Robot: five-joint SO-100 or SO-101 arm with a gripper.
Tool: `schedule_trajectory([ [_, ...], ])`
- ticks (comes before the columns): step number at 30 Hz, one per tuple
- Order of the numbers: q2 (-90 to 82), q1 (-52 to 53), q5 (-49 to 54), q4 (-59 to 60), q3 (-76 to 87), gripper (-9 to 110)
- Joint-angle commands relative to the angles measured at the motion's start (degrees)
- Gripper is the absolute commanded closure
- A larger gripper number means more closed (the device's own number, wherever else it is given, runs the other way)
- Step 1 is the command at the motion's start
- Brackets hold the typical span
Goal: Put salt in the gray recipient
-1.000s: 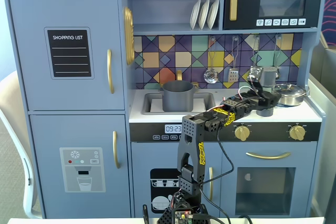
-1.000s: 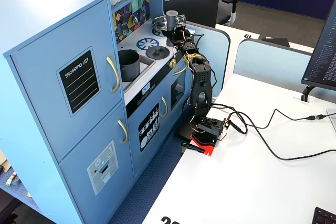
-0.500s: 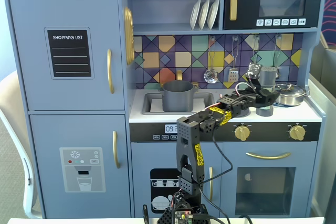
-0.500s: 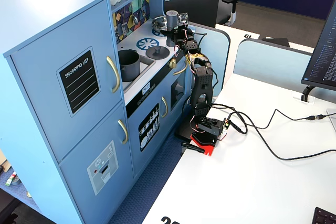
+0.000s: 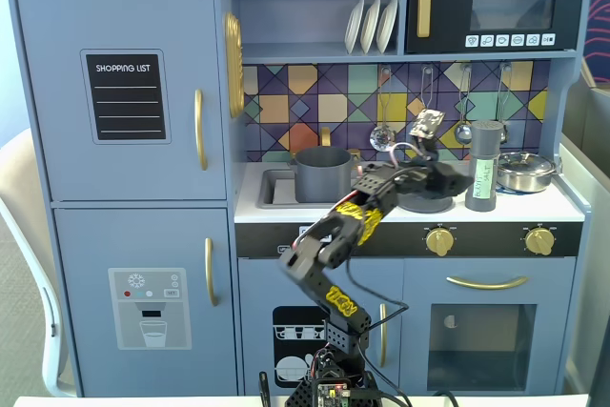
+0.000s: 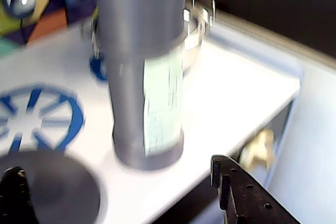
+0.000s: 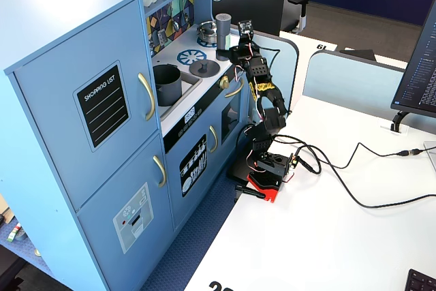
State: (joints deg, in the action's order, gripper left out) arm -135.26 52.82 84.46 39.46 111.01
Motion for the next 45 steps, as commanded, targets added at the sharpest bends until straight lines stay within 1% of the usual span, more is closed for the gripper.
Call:
schedule_trajectory([
  [1,-12.3,-4.0,4.0,12.7,1.0,74],
  [3,-16.3,-7.2,9.1,20.1,2.6,83],
  [4,-18.2,-9.1,10.5,23.0,3.8,89],
  [5,-20.2,-11.5,10.3,24.8,5.7,97],
  [6,-21.9,-14.0,10.0,26.2,7.6,101],
  [10,-27.0,-23.3,9.4,29.5,15.6,101],
  [13,-29.3,-29.6,10.5,29.8,23.3,101],
  [14,-30.0,-31.8,9.5,29.7,26.2,101],
  [17,-32.4,-37.6,6.5,27.3,36.2,101],
  [21,-37.1,-43.8,11.0,25.0,48.8,101],
  [24,-39.6,-47.4,9.6,24.5,55.3,101],
  [26,-40.6,-48.9,8.0,25.1,58.6,101],
  [32,-49.1,-49.6,9.8,32.0,67.5,101],
  [37,-49.2,-52.5,6.9,36.4,67.6,101],
  [40,-49.2,-51.4,3.4,36.7,67.6,99],
  [45,-49.2,-50.0,3.4,36.6,67.6,98],
])
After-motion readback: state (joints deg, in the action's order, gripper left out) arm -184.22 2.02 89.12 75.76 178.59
